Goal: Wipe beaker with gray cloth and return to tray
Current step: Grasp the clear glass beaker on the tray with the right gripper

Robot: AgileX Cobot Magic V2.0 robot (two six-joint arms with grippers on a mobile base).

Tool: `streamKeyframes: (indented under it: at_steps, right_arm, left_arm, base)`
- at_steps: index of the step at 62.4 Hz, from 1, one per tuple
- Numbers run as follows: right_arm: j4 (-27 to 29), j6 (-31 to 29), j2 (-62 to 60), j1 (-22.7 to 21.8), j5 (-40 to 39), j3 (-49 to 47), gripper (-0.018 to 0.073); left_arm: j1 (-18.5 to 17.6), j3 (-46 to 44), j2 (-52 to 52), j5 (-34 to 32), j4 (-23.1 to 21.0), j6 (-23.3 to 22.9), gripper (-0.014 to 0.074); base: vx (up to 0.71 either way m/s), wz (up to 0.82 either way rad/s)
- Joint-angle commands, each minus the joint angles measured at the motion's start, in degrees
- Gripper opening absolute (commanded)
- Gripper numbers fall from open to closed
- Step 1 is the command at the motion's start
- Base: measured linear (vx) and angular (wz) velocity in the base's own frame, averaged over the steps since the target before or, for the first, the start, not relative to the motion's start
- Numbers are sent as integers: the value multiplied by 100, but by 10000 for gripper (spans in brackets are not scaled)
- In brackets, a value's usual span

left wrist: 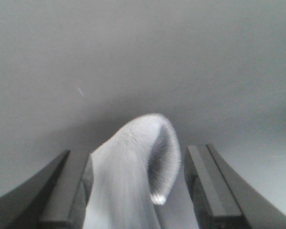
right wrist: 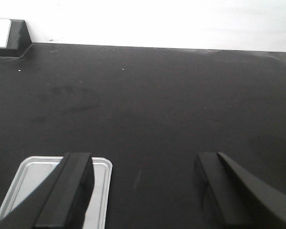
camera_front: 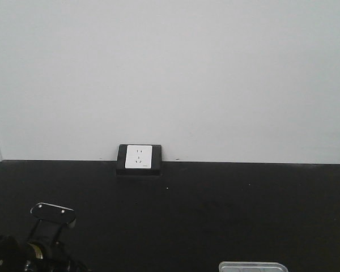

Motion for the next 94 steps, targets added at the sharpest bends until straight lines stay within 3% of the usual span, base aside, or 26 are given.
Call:
streamKeyframes:
  at_steps: [1,6,13,23,29,39,49,59,70,94]
  right_arm:
    - [22,46,8,-21,-347,-203,509]
    - [130,60,154,-21,45,-295,501]
    - [434,-144,802,-21,1182,-821,499]
    - [1236,-1471,1810,-16,2131,-1842,498]
    - [1691,-2084,2338,-16,2506,-2412,490]
    - [2004,-2112,3193,26,3215,-3141,473]
    - [1489,-1982,3876,626,3311,-3457,470]
    - [700,-896,4497,851,3400,-3661,470]
    - [709,-1001,5051,841,3755,-3762,470]
    - [766,-948,5748,841,3260,-3762,440]
  left_arm:
    - [-29,-204,-126,-234,-82,-87,465]
    - [-29,-204,-171,-136,-82,-82,390]
    - [-29,-199,-274,-17,-58,-57,209]
    - [-29,-199,-417,69,-58,-22,-10]
    - [-29,-199,-557,83,-58,-22,-8]
    - [-29,-199,-798,34,-58,-22,-8]
    - [-29,-199,-871,2,-58,-22,-6]
    - [-29,-199,-871,89,-17,-22,-6]
    - [-29,-194,-871,131,-17,-22,-6]
    - [-29,-194,-871,152,-17,-22,-6]
  base:
    - [0,0]
    - [0,0]
    - [0,0]
    - [0,0]
    - [0,0]
    - [0,0]
    - [0,0]
    - [0,0]
    - [0,0]
    - [0,0]
